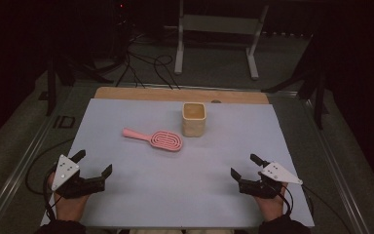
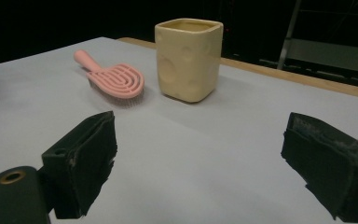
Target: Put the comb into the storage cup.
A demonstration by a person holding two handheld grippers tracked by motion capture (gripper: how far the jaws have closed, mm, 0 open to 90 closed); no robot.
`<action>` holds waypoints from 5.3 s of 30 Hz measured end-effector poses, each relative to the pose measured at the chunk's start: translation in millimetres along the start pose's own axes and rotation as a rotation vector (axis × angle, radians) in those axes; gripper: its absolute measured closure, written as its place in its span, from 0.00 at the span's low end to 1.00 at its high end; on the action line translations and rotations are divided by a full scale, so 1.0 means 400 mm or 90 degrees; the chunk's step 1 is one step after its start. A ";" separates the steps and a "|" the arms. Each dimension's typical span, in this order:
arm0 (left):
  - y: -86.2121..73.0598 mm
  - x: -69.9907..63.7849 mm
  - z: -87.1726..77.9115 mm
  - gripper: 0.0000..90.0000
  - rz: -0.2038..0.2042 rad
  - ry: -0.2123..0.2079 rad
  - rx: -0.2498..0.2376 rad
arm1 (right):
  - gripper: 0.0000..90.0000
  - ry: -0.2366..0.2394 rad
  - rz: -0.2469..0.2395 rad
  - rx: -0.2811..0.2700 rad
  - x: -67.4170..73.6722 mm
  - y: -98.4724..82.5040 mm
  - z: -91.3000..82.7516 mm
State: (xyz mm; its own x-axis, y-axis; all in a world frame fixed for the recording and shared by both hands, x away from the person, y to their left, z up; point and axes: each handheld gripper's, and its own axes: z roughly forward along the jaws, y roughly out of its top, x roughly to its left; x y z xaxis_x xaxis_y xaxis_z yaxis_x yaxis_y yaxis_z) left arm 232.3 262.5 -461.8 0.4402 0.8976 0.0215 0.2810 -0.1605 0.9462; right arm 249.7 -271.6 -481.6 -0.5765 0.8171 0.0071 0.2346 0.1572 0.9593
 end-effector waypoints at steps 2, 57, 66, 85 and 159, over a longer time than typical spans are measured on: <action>-0.002 0.001 0.002 0.01 -0.001 -0.002 0.003 | 0.11 -0.005 0.000 0.000 0.001 -0.001 0.001; 0.195 -0.015 0.193 0.00 0.104 -0.030 0.063 | 0.11 -0.020 0.030 -0.010 -0.012 -0.020 0.004; 0.208 -0.001 0.241 0.00 0.089 -0.024 0.078 | 0.11 -0.019 0.030 -0.008 -0.012 -0.022 0.008; 0.198 0.022 0.338 0.00 0.064 0.009 0.118 | 0.11 -0.019 0.033 -0.001 -0.014 -0.025 0.011; 0.129 0.041 0.504 0.02 0.034 0.080 0.249 | 0.11 -0.009 0.031 0.021 -0.006 -0.030 0.027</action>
State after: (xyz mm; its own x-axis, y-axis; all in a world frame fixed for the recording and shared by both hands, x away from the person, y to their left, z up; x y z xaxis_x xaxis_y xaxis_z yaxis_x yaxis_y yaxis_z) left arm 426.0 185.9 -477.7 0.3625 0.9231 0.1286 0.5748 -0.3300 0.7489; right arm 256.7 -269.5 -496.2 -0.5535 0.8314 0.0488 0.2870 0.1353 0.9483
